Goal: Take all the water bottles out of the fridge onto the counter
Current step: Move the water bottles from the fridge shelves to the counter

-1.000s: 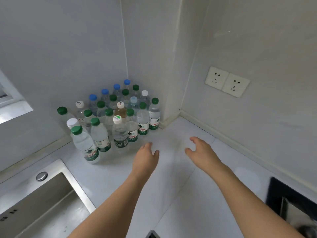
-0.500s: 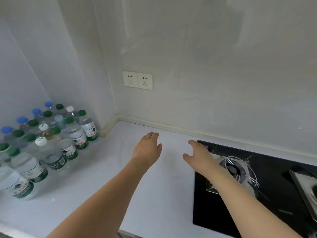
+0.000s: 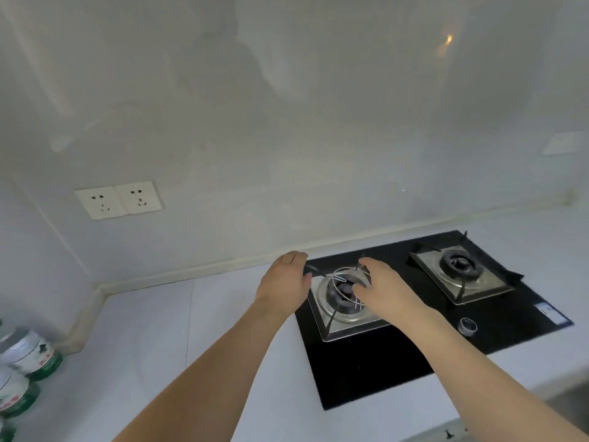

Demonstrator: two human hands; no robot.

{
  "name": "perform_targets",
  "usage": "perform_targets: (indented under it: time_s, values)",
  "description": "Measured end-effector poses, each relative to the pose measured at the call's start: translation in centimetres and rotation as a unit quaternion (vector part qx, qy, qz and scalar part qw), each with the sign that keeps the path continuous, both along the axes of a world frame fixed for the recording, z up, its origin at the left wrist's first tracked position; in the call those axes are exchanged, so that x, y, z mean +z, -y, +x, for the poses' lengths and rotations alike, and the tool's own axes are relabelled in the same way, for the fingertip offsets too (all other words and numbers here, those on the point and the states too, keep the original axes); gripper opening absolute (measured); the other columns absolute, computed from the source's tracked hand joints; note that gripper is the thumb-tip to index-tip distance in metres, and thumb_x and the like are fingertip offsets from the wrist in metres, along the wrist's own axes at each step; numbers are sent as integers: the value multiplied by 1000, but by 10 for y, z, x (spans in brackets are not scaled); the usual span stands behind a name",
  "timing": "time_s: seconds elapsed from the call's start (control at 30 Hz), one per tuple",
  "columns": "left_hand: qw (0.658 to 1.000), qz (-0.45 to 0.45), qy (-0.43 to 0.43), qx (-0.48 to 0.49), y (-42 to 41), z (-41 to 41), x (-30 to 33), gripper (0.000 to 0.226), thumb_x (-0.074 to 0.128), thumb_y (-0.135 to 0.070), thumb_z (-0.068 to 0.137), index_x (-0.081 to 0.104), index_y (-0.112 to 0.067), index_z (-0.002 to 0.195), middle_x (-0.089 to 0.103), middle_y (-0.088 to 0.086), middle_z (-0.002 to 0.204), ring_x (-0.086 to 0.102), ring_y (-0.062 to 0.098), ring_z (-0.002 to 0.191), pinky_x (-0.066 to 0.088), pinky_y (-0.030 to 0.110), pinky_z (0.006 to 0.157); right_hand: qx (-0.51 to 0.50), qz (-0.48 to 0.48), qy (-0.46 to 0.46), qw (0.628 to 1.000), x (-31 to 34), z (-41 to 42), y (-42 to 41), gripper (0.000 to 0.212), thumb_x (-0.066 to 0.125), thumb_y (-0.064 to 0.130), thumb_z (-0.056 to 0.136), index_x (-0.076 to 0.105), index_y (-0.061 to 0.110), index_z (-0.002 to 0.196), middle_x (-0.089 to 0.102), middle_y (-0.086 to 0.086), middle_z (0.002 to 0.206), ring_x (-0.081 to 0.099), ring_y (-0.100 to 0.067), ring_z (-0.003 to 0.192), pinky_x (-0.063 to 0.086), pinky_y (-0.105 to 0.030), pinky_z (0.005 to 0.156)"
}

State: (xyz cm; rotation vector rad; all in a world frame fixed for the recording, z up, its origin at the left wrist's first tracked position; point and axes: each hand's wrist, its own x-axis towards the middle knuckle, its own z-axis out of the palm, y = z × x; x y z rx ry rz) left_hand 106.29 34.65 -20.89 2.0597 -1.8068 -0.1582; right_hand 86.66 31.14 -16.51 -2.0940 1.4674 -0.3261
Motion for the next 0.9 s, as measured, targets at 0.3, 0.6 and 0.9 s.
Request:
perform_targets:
  time_s: [0.3,0.6,0.9]
  values:
    - [990,-8,2,-138,32,-109,9,47,45,-23,101,39,-14,147,40,2,151,37,18,138,29,30,115,-115,-24,6,993,6,-109,-20,62,57,25,94,31,16,149,37,-4,151,44,-21,133,38,-35,108]
    - [979,-33,1,-203,37,-266,29,47,50,-27,98,43,-19,144,46,1,147,43,18,134,39,36,110,-199,-45,17,979,12,-267,-58,61,55,25,94,30,16,149,35,-5,152,37,-19,137,33,-31,110]
    - [948,-79,-1,-309,9,-452,36,41,51,-22,97,49,-13,137,53,3,137,49,20,125,39,32,104,-272,-57,8,961,7,-444,-110,60,52,23,94,29,13,149,34,-7,153,34,-20,139,28,-27,109]
